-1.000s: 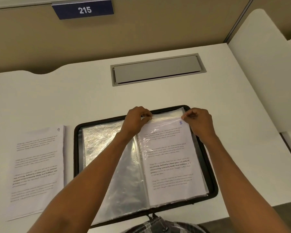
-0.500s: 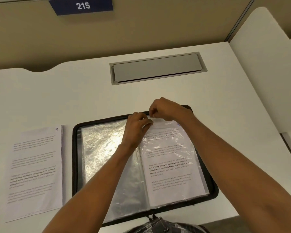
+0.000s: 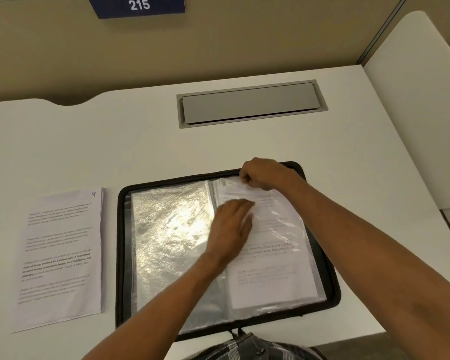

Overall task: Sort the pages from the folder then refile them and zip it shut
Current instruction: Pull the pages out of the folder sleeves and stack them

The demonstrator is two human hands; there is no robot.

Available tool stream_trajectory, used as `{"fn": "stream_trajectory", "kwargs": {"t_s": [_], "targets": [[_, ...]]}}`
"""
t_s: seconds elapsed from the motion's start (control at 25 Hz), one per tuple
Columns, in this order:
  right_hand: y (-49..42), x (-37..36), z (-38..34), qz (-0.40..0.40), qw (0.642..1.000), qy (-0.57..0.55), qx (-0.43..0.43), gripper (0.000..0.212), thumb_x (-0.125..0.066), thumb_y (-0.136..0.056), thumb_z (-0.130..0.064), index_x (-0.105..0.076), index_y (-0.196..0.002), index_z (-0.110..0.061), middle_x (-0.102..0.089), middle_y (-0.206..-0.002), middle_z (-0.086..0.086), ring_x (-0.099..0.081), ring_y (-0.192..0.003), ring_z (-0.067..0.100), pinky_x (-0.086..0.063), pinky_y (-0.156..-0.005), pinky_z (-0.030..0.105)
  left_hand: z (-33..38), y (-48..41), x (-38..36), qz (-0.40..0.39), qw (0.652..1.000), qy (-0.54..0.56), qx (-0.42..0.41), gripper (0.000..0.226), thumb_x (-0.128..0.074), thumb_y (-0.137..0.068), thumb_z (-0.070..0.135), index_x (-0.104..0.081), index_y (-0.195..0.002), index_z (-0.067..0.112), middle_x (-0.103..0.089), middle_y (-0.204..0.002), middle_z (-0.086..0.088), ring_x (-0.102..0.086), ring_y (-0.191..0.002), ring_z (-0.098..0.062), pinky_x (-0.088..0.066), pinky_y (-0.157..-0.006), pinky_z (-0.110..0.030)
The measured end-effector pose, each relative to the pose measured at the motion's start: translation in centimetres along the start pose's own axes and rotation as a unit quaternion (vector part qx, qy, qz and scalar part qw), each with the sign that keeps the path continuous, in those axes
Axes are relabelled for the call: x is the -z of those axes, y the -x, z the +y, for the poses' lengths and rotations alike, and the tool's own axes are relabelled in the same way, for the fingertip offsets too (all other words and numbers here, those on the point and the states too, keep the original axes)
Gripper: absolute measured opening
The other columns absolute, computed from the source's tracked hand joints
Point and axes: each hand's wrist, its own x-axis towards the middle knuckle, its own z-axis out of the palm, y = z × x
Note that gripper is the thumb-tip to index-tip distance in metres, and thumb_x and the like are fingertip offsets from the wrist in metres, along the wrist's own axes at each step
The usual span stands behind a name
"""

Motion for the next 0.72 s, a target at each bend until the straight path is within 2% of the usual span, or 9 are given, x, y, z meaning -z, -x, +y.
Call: {"fn": "stream_trajectory", "kwargs": {"t_s": [0.08,0.16,0.24,0.36,0.52,0.6,0.72], "targets": [[0.0,0.6,0.3,0.071,0.997,0.023,-0.006,0.007,-0.060,-0.098,-0.014,-0.064,-0.100,-0.019,-0.062,-0.094,-0.003,-0.054,-0.081,0.018,-0.036,-0.072,0.031,0.8,2.3,-1.7,-0.097,0.992,-0.068,-0.028,0.048,-0.038,-0.111,0.040,-0.041,-0.158,0.026,-0.036,-0.166,-0.003,-0.029,-0.153,-0.022,-0.018,-0.128,-0.047],[0.0,1.1,0.5,0.092,0.996,0.003,-0.017,0.007,-0.064,-0.097,-0.018,-0.062,-0.103,-0.020,-0.061,-0.097,-0.002,-0.054,-0.084,0.019,-0.036,-0.072,0.031,1.0,3.0,-2.8,-0.130,0.983,-0.129,-0.023,0.054,-0.029,-0.112,0.045,-0.025,-0.164,0.031,-0.015,-0.174,-0.004,-0.008,-0.161,-0.021,-0.002,-0.130,-0.048],[0.0,1.4,0.6,0.055,0.998,0.006,-0.027,0.018,-0.073,-0.091,-0.019,-0.062,-0.105,-0.020,-0.060,-0.101,-0.001,-0.056,-0.086,0.021,-0.039,-0.072,0.032,1.4,3.0,-3.5,-0.133,0.978,-0.160,-0.019,0.055,-0.027,-0.113,0.046,-0.022,-0.165,0.030,-0.008,-0.175,-0.005,-0.001,-0.161,-0.022,0.000,-0.129,-0.051],[-0.1,1.6,0.7,0.099,0.994,0.001,-0.051,0.014,-0.073,-0.089,-0.014,-0.063,-0.095,-0.022,-0.067,-0.101,0.003,-0.060,-0.083,0.022,-0.040,-0.069,0.031,1.9,2.8,-3.9,-0.129,0.973,-0.189,-0.019,0.056,-0.026,-0.113,0.045,-0.021,-0.166,0.029,-0.006,-0.175,-0.006,0.003,-0.161,-0.023,0.001,-0.129,-0.054],[0.2,2.3,0.9,0.091,0.993,-0.018,-0.073,0.018,-0.074,-0.087,-0.010,-0.070,-0.103,-0.018,-0.068,-0.101,0.005,-0.062,-0.083,0.023,-0.043,-0.070,0.031,2.3,3.0,-4.2,-0.134,0.967,-0.215,-0.012,0.056,-0.025,-0.112,0.045,-0.018,-0.166,0.029,-0.002,-0.175,-0.006,0.007,-0.161,-0.024,0.001,-0.128,-0.057],[0.6,2.9,1.0,0.124,0.989,-0.007,-0.078,0.017,-0.068,-0.087,-0.005,-0.072,-0.098,-0.017,-0.070,-0.094,0.005,-0.063,-0.079,0.024,-0.041,-0.068,0.030,2.3,3.2,-4.3,-0.140,0.965,-0.221,-0.015,0.057,-0.024,-0.112,0.045,-0.016,-0.166,0.029,0.000,-0.175,-0.007,0.008,-0.161,-0.025,0.001,-0.128,-0.058],[1.4,5.3,0.8,0.219,0.974,-0.021,-0.056,0.014,-0.063,-0.089,-0.006,-0.072,-0.088,-0.017,-0.069,-0.083,0.003,-0.065,-0.077,0.025,-0.039,-0.068,0.030,2.5,3.0,-4.2,-0.139,0.964,-0.224,-0.011,0.057,-0.022,-0.112,0.047,-0.016,-0.166,0.030,-0.001,-0.175,-0.006,0.007,-0.161,-0.025,0.001,-0.127,-0.060]]}}
